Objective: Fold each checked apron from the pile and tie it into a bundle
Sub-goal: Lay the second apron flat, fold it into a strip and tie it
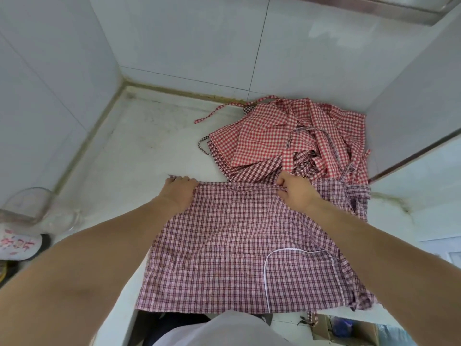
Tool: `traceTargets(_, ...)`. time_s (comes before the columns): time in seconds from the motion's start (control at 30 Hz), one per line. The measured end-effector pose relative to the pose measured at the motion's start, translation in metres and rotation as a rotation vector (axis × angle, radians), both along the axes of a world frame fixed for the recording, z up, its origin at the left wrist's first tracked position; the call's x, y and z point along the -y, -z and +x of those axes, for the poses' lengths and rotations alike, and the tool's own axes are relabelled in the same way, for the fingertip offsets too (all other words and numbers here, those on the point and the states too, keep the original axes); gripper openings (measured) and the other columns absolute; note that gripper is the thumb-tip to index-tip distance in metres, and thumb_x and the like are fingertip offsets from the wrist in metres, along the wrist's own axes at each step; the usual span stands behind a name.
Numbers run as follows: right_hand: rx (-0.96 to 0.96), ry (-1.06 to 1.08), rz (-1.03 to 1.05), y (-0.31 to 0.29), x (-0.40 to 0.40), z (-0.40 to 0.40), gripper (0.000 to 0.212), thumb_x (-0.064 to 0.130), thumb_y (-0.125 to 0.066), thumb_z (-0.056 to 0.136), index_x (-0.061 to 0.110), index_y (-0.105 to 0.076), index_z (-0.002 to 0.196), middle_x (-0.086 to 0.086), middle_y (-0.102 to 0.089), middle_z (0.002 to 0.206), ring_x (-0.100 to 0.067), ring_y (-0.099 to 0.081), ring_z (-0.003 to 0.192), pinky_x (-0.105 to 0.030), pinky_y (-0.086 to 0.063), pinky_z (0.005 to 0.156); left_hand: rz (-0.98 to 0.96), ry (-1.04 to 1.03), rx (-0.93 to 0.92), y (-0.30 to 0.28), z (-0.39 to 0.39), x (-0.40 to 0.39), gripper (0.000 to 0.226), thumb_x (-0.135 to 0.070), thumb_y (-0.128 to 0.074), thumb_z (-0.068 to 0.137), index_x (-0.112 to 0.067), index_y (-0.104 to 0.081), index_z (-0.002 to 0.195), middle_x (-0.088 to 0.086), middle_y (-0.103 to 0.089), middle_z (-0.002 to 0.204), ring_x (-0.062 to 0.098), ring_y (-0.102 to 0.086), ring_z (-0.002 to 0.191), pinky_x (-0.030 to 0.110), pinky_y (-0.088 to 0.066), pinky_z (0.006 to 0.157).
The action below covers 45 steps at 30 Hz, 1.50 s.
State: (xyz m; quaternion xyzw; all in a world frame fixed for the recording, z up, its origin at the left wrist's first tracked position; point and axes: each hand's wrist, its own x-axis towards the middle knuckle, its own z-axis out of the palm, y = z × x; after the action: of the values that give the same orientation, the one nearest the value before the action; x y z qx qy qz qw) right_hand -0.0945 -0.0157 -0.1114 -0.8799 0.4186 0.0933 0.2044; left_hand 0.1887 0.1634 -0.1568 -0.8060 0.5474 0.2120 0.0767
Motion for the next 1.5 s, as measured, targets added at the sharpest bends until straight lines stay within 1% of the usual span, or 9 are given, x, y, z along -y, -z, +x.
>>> traceTargets(0.17,0.059,0.103,0.127,-0.001,0.001,-0.005,0.024,0.032,-0.063,0.097,0.018,-0.063,0.116,-0.002,-0.066,0.11,-0.022,-0.065,0.091,-0.034,-0.053,0.085,-0.083,-0.042,0.021,0.007,0.023,0.004,0.025,-0.03,-0.052,0.1,-0.013,-0.064,0.115,0.01,-0.051,0.123,0.027,-0.044,0.117,0.041,-0.038,0.103)
traceTargets(0.33,0.085,0.176,0.2,-0.005,0.005,-0.004,0.04,0.039,-0.05,0.102,0.015,-0.056,0.071,-0.002,-0.052,0.06,-0.017,-0.047,0.051,-0.03,-0.044,0.056,-0.059,-0.122,-0.106,0.0,0.035,0.012,0.009,-0.024,-0.053,0.101,-0.016,-0.056,0.098,0.006,-0.06,0.11,0.022,-0.055,0.098,0.037,-0.043,0.096)
traceTargets(0.43,0.088,0.234,0.185,-0.006,0.007,0.0,0.045,0.034,-0.05,0.103,0.012,-0.048,0.065,-0.001,-0.044,0.054,-0.016,-0.04,0.048,-0.028,-0.041,0.053,-0.026,-0.19,-0.148,0.003,0.039,0.011,0.005,-0.014,-0.055,0.097,-0.018,-0.054,0.099,0.002,-0.064,0.104,0.021,-0.057,0.091,0.037,-0.044,0.091)
traceTargets(0.63,0.086,0.316,0.141,-0.002,0.006,0.005,0.035,0.032,-0.062,0.097,-0.002,-0.069,0.088,-0.018,-0.07,0.078,-0.019,-0.057,0.057,-0.03,-0.052,0.064,-0.025,-0.297,-0.286,0.006,0.047,0.007,0.029,-0.035,-0.066,0.094,-0.007,-0.067,0.102,0.004,-0.06,0.097,0.021,-0.058,0.092,0.028,-0.042,0.077)
traceTargets(0.87,0.105,0.322,0.217,-0.006,0.013,-0.001,0.018,0.03,-0.072,0.09,0.012,-0.073,0.087,0.006,-0.065,0.087,-0.015,-0.06,0.083,-0.03,-0.05,0.081,-0.395,-0.828,-0.679,0.004,0.056,0.002,0.028,-0.017,-0.084,0.078,-0.005,-0.073,0.101,0.01,-0.068,0.103,0.024,-0.063,0.093,0.027,-0.053,0.074)
traceTargets(0.93,0.104,0.303,0.243,-0.008,0.015,-0.004,0.019,0.032,-0.072,0.09,0.014,-0.072,0.083,0.012,-0.059,0.085,-0.011,-0.056,0.084,-0.03,-0.046,0.084,-0.423,-0.951,-0.763,0.006,0.058,-0.002,0.029,-0.011,-0.083,0.079,-0.004,-0.073,0.105,0.014,-0.068,0.109,0.027,-0.065,0.097,0.031,-0.054,0.085)
traceTargets(1.23,-0.11,0.232,0.229,-0.009,0.01,0.003,0.035,0.038,-0.061,0.097,0.007,-0.058,0.079,-0.003,-0.06,0.072,-0.015,-0.053,0.06,-0.023,-0.044,0.057,-0.348,-0.874,-0.397,0.002,0.051,-0.002,0.031,-0.026,-0.057,0.101,0.001,-0.067,0.113,0.019,-0.068,0.115,0.034,-0.063,0.103,0.033,-0.048,0.085)
traceTargets(1.37,-0.149,0.242,0.181,-0.013,0.008,0.003,0.024,0.034,-0.059,0.098,0.018,-0.057,0.081,-0.002,-0.064,0.086,-0.016,-0.061,0.075,-0.034,-0.053,0.08,-0.421,-0.966,-0.181,-0.005,0.037,-0.002,0.032,-0.026,-0.056,0.099,-0.002,-0.056,0.12,0.02,-0.062,0.119,0.036,-0.058,0.109,0.039,-0.044,0.085)
traceTargets(1.5,-0.043,0.34,0.112,-0.011,0.007,0.005,0.019,0.031,-0.065,0.095,0.019,-0.061,0.082,-0.002,-0.067,0.089,-0.02,-0.065,0.083,-0.041,-0.054,0.09,-0.535,-0.61,-0.014,-0.005,-0.015,0.007,0.038,-0.014,-0.061,0.087,-0.008,-0.05,0.123,0.015,-0.051,0.121,0.031,-0.046,0.112,0.042,-0.04,0.096)
